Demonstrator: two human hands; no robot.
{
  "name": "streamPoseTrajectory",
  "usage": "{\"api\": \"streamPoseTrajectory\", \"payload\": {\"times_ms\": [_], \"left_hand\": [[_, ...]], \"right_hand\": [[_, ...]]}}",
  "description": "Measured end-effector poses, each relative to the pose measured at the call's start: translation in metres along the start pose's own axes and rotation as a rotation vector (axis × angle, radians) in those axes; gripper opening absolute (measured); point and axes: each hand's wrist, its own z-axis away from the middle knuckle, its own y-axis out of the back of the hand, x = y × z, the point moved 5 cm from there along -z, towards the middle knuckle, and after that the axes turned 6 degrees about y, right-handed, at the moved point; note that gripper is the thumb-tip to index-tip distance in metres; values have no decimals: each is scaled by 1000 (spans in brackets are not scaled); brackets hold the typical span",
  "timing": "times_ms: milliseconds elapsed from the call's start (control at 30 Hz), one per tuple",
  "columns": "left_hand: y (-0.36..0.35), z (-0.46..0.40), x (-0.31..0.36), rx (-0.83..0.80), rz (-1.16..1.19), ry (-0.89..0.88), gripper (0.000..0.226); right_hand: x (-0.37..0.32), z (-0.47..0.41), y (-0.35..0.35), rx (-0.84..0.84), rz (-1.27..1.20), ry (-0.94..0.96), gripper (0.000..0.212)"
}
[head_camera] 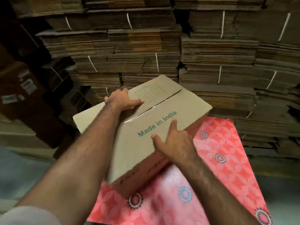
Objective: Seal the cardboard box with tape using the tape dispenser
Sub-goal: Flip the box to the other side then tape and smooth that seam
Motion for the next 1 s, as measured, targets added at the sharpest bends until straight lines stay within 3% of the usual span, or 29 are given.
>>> {"api": "streamPoseTrajectory", "payload": {"times_ms": [100, 167, 233, 300, 400, 467, 600, 667, 767, 833, 900, 1000], "left_hand": [[3, -10, 22, -51, -17, -179, 100], [3, -10, 33, -90, -23, -291, 102], [2, -2, 34, -95, -3, -377, 93], [10, 13, 25, 1, 141, -407, 72], [25, 64, -14, 174, 570, -217, 25], [19, 115, -36, 50, 873, -60, 11], [-18, 203, -43, -355, 1089, 21, 19], [-39, 228, -42, -385, 1090, 73, 30], [-60, 255, -40, -385, 928, 53, 94], [-65, 274, -29, -528, 1092, 79, 118], [-59, 287, -19, -569, 1277, 92, 127], [-42, 291, -13, -469, 1454, 114, 120]], "right_hand": [[-28, 29, -13, -59, -15, -1, 103], [-38, 39, -15, -94, 57, -15, 96], [-45, 38, -1, -52, 142, -13, 73], [-49, 17, 21, 76, 175, 1, 49], [-57, -45, 40, 239, 189, 95, 37], [-70, -94, 39, 227, 219, 195, 42], [-88, -153, 14, -19, 310, 292, 75], [-90, -164, 3, -115, 338, 281, 80], [-93, -166, -2, -107, 341, 259, 85], [-94, -166, 2, -63, 348, 253, 86], [-91, -164, 4, -67, 346, 254, 85], [-75, -160, 15, -75, 307, 238, 77]]}}
